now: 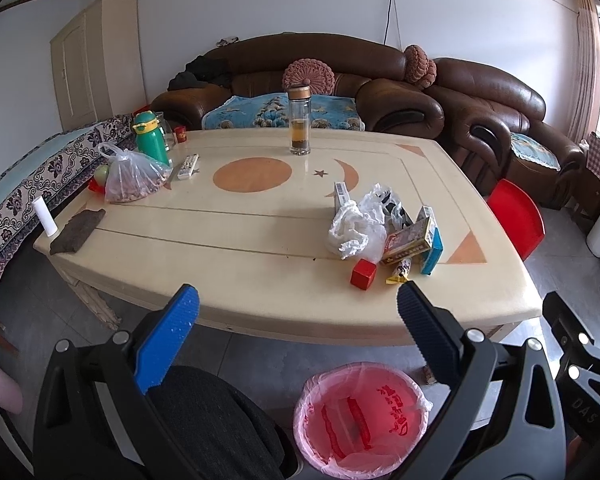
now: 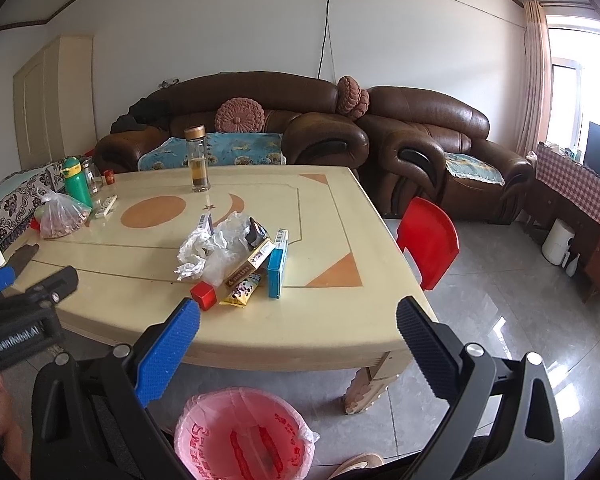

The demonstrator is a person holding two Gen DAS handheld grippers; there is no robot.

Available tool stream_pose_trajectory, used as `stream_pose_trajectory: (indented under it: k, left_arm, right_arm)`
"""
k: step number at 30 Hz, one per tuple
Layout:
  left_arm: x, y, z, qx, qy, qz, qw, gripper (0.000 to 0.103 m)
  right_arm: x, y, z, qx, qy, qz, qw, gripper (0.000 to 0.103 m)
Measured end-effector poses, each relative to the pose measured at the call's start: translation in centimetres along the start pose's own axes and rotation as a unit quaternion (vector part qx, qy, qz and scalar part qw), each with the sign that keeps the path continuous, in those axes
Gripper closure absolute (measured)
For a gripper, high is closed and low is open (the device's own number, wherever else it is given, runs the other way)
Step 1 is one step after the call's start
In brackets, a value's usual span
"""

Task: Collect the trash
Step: 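Reach the left tool to the white plastic bag while the right tool reaches the gold box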

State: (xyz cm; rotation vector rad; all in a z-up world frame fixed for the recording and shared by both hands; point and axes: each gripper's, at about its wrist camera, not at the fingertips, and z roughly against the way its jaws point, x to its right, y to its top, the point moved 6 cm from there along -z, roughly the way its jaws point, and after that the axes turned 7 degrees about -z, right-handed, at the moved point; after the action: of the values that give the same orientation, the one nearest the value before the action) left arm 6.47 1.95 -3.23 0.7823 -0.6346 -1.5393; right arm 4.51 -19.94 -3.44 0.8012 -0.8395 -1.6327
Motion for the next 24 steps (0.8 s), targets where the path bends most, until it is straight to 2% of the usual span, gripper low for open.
stream_pose_trajectory:
  k: [13,24]
  left_arm:
    - [-0.4,2.0,-3.7,-0.018,0.002,0.000,0.9998,0.006]
    - [1.4,3.4,-7.4,-0.037,-0.010,-0.019,0.9991,0.006]
  right_arm:
    - [1.6,1.0,-3.3,0.004,0.007,-0.009,1.000,0.007]
    - [1.9,1.6,-6.9,-0.001,0.026,-0.007,1.000,0.007]
